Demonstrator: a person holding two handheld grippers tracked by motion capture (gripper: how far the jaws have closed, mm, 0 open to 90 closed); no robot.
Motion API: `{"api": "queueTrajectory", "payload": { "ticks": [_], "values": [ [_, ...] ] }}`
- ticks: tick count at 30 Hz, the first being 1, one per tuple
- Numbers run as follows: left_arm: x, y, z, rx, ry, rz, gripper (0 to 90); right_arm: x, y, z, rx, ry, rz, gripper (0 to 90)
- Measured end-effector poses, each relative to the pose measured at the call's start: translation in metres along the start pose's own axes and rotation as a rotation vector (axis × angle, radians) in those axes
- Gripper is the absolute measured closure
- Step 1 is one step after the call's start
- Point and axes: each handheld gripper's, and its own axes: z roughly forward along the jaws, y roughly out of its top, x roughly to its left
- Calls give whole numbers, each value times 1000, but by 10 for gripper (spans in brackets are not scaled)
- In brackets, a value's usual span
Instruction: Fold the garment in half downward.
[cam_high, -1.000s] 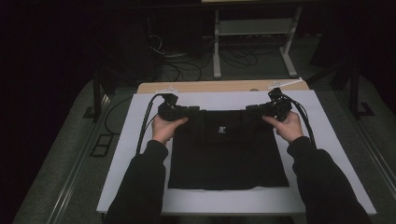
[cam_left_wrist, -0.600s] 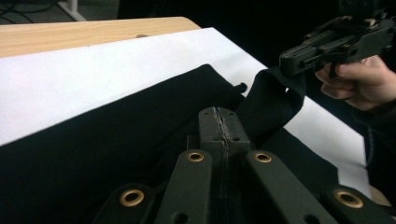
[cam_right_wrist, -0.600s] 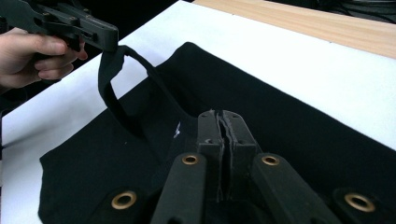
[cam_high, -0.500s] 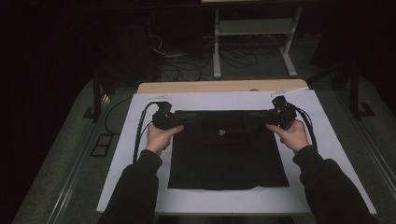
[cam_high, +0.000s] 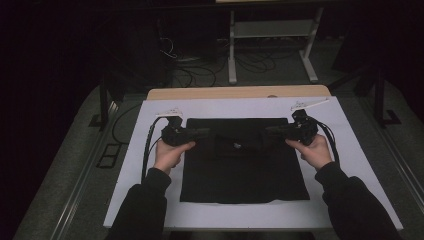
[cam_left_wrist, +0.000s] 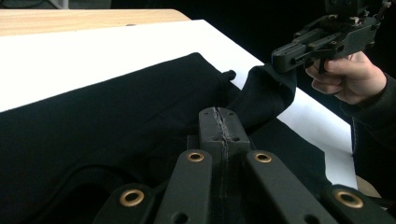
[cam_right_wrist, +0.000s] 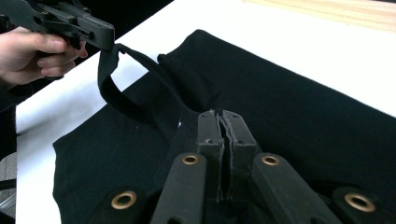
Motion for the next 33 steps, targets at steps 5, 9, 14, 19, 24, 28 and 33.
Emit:
{"api": "queueTrajectory", "payload": {
  "ticks": [5, 9, 14, 19, 24, 28, 33],
  "values": [
    [-2, -5, -1, 15, 3, 5, 891, -1, -7, 0, 3, 7, 9, 854],
    [-4, -9, -1, 15, 6, 2, 891, -1, -12, -1, 5, 8, 16, 854],
    [-9, -14, -2, 20, -2, 6, 891, 1, -19, -2, 16, 13, 20, 854],
    [-14, -19, -4, 32, -3, 11, 890, 5, -25, -6, 24, 23, 27, 854],
    [-18, -25, -7, 47, -3, 13, 890, 8, -30, -8, 31, 26, 28, 854],
    [-22, -30, -7, 62, -5, 20, 890, 10, -34, -9, 37, 31, 33, 854],
    [-25, -35, -7, 77, -7, 15, 890, 13, -40, -8, 56, 40, 31, 854]
  ]
}}
